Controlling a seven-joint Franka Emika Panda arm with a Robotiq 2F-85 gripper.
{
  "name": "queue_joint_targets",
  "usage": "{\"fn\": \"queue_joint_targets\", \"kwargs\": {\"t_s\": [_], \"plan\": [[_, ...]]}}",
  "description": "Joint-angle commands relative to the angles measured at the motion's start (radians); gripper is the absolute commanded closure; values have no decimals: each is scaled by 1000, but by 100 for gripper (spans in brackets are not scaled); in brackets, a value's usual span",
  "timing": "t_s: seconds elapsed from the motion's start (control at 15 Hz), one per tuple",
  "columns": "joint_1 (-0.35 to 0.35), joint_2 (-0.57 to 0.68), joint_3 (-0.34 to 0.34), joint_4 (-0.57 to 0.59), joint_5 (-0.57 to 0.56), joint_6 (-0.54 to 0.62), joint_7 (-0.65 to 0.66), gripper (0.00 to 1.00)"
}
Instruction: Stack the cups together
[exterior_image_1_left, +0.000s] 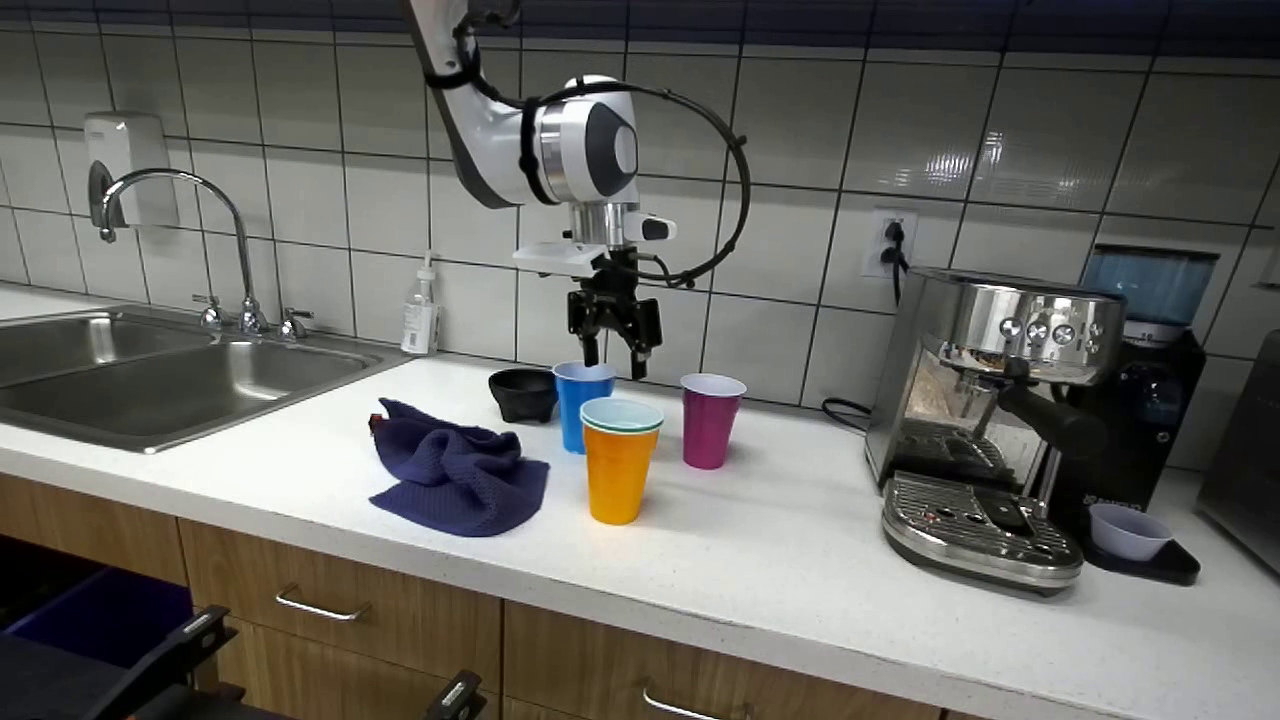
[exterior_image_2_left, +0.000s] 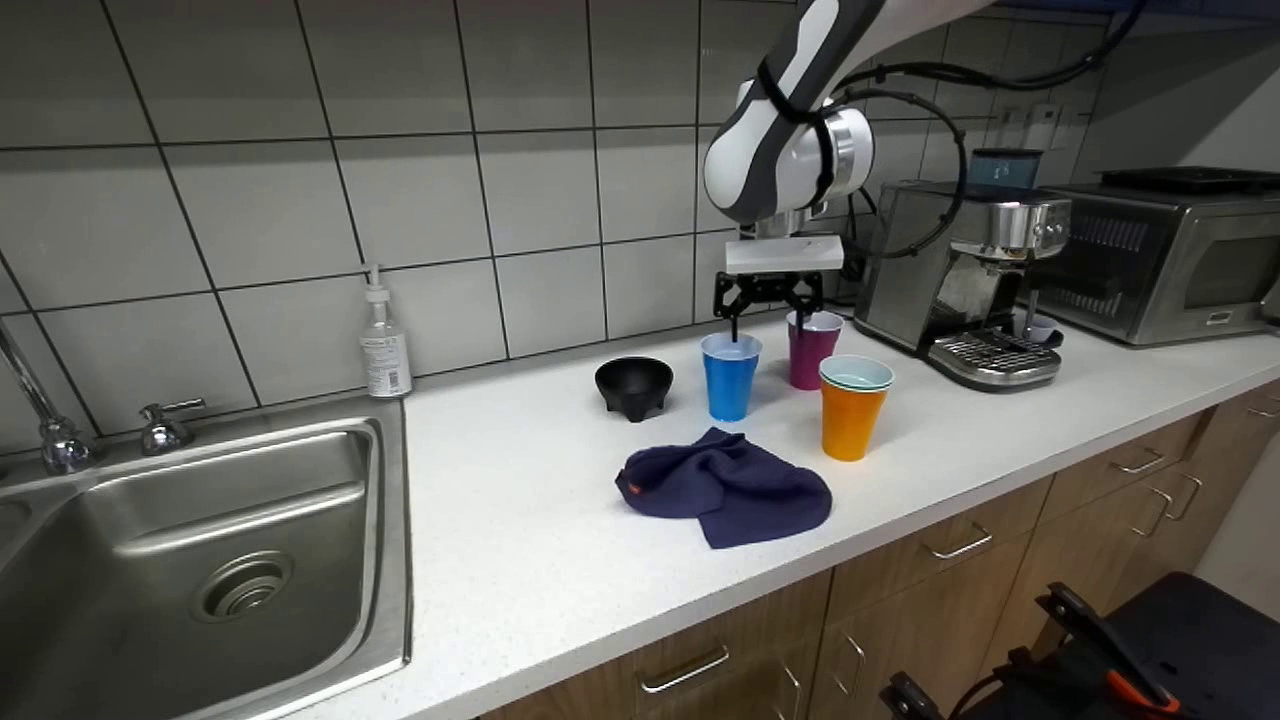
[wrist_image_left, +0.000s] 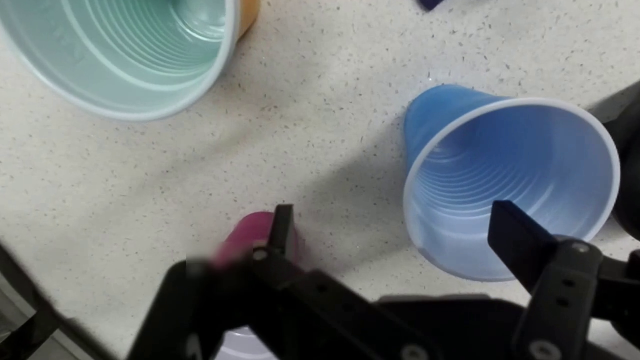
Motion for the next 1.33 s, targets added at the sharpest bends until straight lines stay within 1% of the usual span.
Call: {"fn": "queue_joint_targets", "kwargs": {"t_s": [0.0,0.33,0.4,0.47,0.6,0.67,1.0,1.07,1.13,1.27], "plan": [[18,48,-13,76,27,-62,-12,0],[23,81,-17,110,30,-88,-11,0],[22,85,-16,114,32,-94,-16,25],[21,88,-15,118,33,-101,-17,26],[19,90,-15,120,36,-106,-16,42],[20,92,-17,121,34,-109,-14,51],[20,94,-22,122,33,-126,-12,88],[20,91,-23,119,32,-128,-11,97],[19,86,-23,114,34,-128,-12,100],[17,75,-22,106,40,-122,-16,100]]}}
